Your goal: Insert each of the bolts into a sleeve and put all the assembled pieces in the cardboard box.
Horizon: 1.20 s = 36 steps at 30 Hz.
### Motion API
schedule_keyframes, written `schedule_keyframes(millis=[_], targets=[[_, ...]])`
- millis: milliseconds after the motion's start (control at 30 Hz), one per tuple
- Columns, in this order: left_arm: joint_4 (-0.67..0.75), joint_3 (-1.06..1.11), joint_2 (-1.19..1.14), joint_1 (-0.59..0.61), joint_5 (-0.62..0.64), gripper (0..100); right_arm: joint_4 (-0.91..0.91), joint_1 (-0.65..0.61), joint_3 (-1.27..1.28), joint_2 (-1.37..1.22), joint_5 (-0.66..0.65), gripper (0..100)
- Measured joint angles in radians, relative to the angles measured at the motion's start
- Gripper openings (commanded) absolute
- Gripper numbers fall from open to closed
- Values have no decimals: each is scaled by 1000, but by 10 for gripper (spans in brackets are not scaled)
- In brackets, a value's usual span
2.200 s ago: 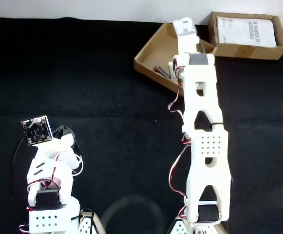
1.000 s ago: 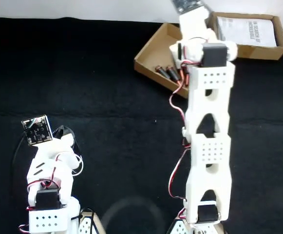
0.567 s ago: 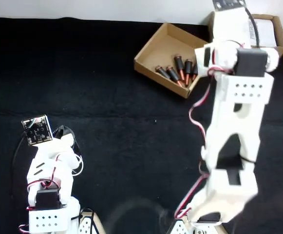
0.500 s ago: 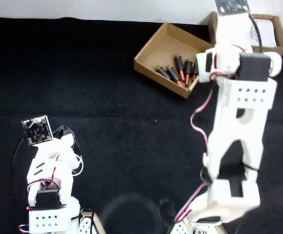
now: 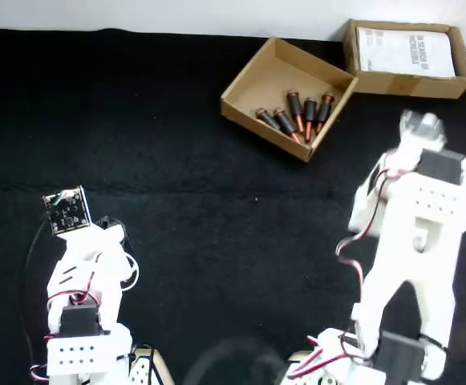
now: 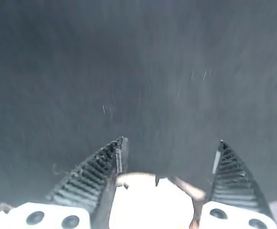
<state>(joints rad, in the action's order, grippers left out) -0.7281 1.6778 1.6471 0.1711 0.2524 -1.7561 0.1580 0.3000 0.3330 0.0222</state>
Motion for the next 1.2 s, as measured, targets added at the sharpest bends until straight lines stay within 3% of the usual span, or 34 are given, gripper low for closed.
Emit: schedule_keyframes(millis=[200, 433, 533, 667, 833, 1200], targets=[[-14, 0, -15, 0, -21, 10, 0, 2, 358, 52, 3, 263], [-120, 0, -15, 0, -347, 10, 181, 2, 532, 68, 3, 263], [-170, 0, -15, 0, -420, 10, 313, -20, 618, 71, 3, 263], [-256, 0, -15, 0, -437, 10, 471, -124, 750, 71, 3, 234], [-308, 0, -15, 31, -437, 10, 601, -261, 833, 74, 5, 1], [-324, 0, -15, 86, -437, 10, 856, -321, 852, 80, 3, 7]])
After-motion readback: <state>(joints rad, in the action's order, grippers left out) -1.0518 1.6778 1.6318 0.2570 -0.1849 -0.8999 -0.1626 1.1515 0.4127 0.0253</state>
